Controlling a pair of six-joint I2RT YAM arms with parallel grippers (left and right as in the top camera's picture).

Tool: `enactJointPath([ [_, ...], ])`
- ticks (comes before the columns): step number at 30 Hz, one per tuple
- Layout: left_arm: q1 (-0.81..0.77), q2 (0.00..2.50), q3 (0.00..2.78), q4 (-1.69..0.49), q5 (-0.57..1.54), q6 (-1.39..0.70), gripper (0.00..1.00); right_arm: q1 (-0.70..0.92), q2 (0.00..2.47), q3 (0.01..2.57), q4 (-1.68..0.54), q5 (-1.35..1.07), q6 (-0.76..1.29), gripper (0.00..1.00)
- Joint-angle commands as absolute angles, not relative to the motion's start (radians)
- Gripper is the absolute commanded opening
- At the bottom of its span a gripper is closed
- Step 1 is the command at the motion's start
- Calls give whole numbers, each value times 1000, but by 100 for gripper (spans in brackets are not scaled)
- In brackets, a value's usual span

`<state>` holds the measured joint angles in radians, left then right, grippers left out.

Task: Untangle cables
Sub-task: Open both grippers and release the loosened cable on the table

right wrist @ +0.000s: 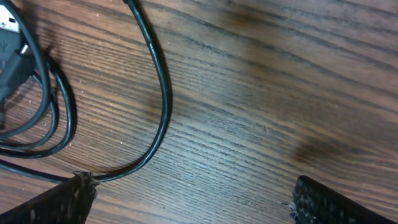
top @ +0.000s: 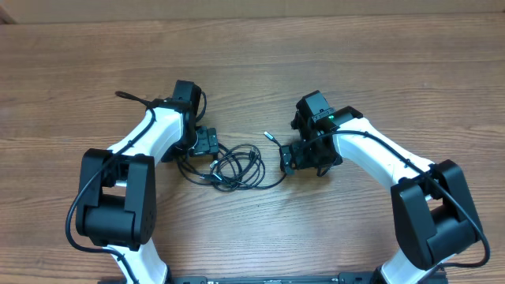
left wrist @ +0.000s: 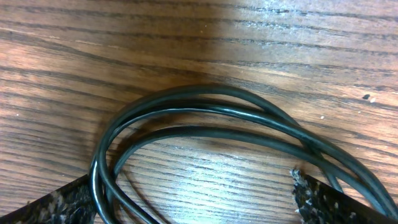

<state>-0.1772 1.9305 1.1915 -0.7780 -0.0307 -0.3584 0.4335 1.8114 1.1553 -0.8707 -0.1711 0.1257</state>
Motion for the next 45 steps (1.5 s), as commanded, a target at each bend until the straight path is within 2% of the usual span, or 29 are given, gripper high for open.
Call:
enactJointPath([
  [1, -183, 2019, 1129, -787, -33, -333, 100, 435, 1809, 1151, -861, -158, 118, 100],
  [45, -184, 2019, 1129, -770, -33, -332, 100, 435, 1809, 1151, -861, -158, 118, 100],
])
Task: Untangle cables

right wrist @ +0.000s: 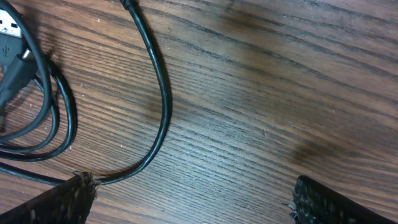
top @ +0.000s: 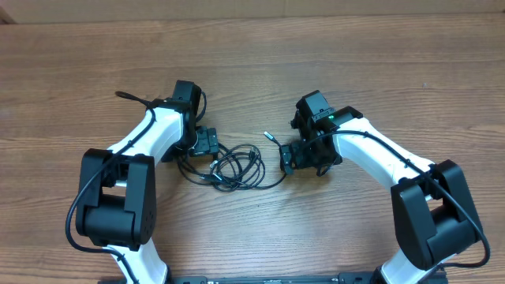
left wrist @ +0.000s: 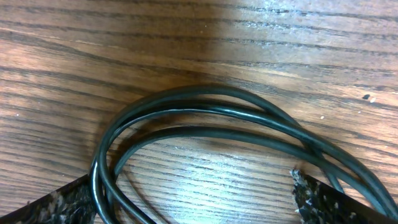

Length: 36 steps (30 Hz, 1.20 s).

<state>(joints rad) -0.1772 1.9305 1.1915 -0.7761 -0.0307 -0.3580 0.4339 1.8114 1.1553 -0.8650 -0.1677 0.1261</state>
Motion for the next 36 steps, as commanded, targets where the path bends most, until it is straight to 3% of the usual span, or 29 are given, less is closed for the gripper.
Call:
enactJointPath([
  [1, -184, 2019, 1129, -769, -33, -332, 100, 435, 1809, 1151, -860, -158, 118, 100],
  [6, -184, 2019, 1129, -752, -33, -332, 100, 435, 1809, 1151, -720, -160, 146, 100],
  [12, -184, 2019, 1129, -748, -33, -333, 100, 435, 1809, 1151, -555, -239, 348, 100],
  [24, -183, 2019, 1129, -745, -72, -336, 100, 434, 1809, 1155, -514, -347, 400, 100],
  [26, -174, 2019, 1129, -745, -69, -340, 100, 426, 1808, 1176, -542, -451, 394, 83],
  [27, -161, 2019, 1129, -747, -51, -344, 100, 424, 1808, 1190, -556, -512, 392, 65],
  [29, -130, 2019, 1129, -748, 17, -335, 100, 424, 1808, 1201, -562, -599, 393, 20],
  [30, -104, 2019, 1129, -747, 81, -306, 100, 427, 1808, 1201, -563, -650, 393, 4],
  [34, -22, 2019, 1129, -739, 303, -165, 99, 461, 1809, 1199, -615, -671, 393, 4],
  [36, 16, 2019, 1129, -739, 395, -109, 99, 487, 1809, 1198, -641, -671, 394, 31],
])
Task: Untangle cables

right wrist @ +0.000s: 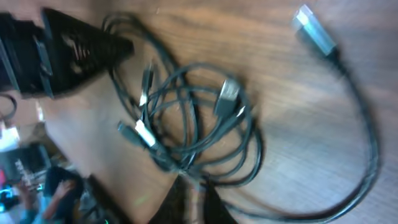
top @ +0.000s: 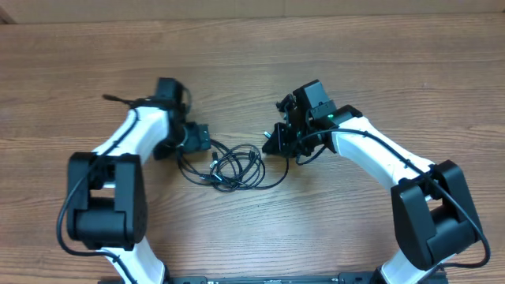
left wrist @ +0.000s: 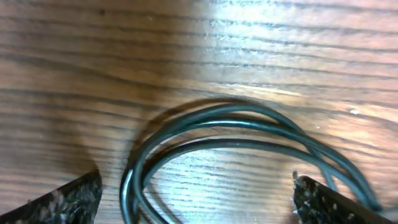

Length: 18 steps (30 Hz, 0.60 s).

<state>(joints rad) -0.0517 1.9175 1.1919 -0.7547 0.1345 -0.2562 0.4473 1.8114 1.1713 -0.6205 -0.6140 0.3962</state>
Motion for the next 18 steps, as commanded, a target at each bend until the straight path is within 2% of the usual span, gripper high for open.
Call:
enactJointPath([
  [1, 30, 2019, 1129, -739, 421, -102, 100, 500, 1809, 1198, -647, -671, 394, 40],
  [2, 46, 2019, 1129, -739, 435, -100, 100, 530, 1809, 1198, -653, -668, 403, 50],
  [3, 59, 2019, 1129, -738, 438, -101, 100, 556, 1809, 1198, -656, -645, 442, 54],
  [6, 62, 2019, 1129, -736, 385, -126, 100, 635, 1809, 1197, -661, -505, 588, 56],
  [9, 59, 2019, 1129, -764, 210, -232, 100, 703, 1809, 1197, -660, -293, 667, 58],
  [11, 59, 2019, 1129, -776, 156, -263, 100, 712, 1809, 1198, -654, -179, 665, 58],
  [14, 58, 2019, 1132, -773, 250, -212, 100, 686, 1809, 1262, -728, -165, 577, 63],
  [16, 59, 2019, 1142, -779, 287, -178, 96, 668, 1809, 1347, -810, -165, 522, 66],
  [18, 59, 2006, 1156, -798, 281, -175, 93, 654, 1809, 1420, -873, -165, 495, 66],
])
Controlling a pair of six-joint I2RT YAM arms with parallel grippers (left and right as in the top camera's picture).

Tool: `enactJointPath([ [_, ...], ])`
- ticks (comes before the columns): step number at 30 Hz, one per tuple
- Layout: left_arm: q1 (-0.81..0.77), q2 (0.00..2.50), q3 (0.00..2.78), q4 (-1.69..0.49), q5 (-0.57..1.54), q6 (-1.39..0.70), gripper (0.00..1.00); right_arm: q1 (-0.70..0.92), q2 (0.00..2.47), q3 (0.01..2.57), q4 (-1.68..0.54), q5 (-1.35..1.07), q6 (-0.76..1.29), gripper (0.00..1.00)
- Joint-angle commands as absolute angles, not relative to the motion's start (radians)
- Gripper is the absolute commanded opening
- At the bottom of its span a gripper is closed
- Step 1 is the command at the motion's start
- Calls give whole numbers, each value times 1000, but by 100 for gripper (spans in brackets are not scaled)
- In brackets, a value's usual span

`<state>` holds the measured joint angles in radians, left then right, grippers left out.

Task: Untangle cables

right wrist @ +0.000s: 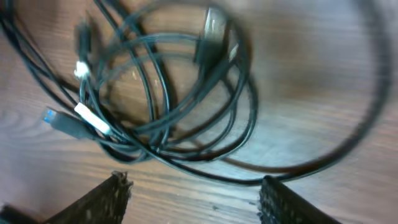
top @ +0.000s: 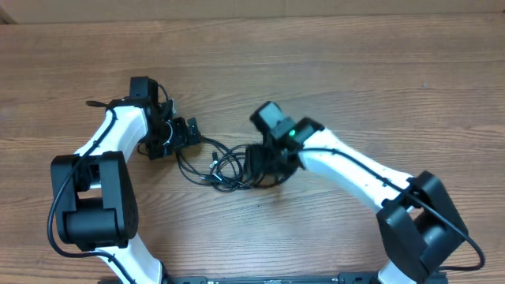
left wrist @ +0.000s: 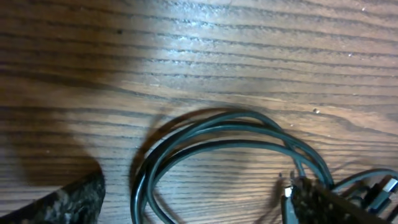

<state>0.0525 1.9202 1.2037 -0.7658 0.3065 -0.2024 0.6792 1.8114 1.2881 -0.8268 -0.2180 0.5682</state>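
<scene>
A bundle of thin black cables lies tangled on the wooden table, with several plugs in it. My left gripper stands open at the bundle's left end; in the left wrist view a cable loop lies between its fingers. My right gripper is open over the right side of the tangle. In the right wrist view the coils, a silver plug and a blue-tipped plug lie just ahead of its fingertips. Nothing is gripped.
A single cable strand curves out at the bundle's lower left. Both white arms reach in from the table's near edge, the left arm and the right arm.
My right gripper has moved left and toward the near edge, from beside the free plug end to over the tangle's right side. My left gripper has shifted a little left. Both stay open.
Both grippers first stood open and low at either side of the bundle, unchanged over two moments. Then the right gripper was farther back, looking down on the whole tangle, and the left one was farther left. Now the right is at the coils.
</scene>
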Motion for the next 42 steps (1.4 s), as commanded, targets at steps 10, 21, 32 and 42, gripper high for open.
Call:
enactJointPath([
  [10, -9, 1783, 1176, -949, 327, -192, 93, 667, 1810, 1353, -772, -79, 496, 18],
  [21, -86, 1960, 1171, -952, 120, -278, 98, 675, 1811, 1251, -726, -234, 577, 42],
  [32, -86, 2034, 1172, -926, 622, 199, 11, 675, 1811, 1051, -405, -484, 577, 41],
  [42, -84, 2034, 1172, -958, 772, 374, 24, 675, 1811, 1047, -431, -449, 574, 45],
])
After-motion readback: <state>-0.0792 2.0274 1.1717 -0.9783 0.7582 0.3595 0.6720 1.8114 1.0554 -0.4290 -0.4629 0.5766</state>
